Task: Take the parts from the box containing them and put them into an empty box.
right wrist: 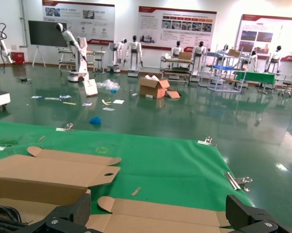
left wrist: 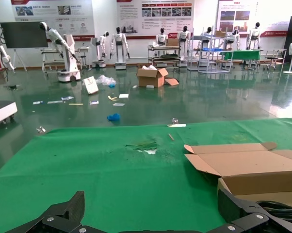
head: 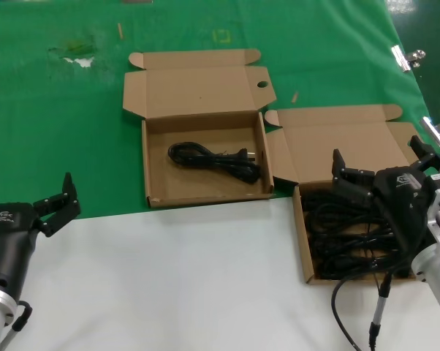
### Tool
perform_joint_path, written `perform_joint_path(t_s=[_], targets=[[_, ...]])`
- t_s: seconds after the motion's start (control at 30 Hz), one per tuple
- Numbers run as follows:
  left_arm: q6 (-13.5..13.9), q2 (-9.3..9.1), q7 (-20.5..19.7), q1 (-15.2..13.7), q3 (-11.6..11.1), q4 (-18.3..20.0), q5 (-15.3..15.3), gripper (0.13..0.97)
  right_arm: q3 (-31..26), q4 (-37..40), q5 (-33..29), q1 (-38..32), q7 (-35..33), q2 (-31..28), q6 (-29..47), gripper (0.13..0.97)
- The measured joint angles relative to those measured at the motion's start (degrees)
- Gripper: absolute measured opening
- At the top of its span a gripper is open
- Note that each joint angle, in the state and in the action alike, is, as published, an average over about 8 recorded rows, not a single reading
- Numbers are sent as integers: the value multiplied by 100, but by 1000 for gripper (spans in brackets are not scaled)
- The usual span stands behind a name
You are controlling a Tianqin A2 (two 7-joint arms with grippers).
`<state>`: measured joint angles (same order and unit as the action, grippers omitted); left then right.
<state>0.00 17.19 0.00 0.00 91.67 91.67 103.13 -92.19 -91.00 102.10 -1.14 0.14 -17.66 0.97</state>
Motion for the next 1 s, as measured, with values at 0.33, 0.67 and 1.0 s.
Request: perform_joint_path(t_s=[0.33, 0.67, 1.0], targets=[[0, 0, 0, 0, 0, 0, 0, 966, 0, 0, 0, 0, 0, 0, 0, 966], [0, 0, 0, 0, 0, 0, 0, 966, 0, 0, 0, 0, 0, 0, 0, 966], [0, 0, 0, 0, 0, 0, 0, 966, 0, 0, 0, 0, 0, 0, 0, 966]])
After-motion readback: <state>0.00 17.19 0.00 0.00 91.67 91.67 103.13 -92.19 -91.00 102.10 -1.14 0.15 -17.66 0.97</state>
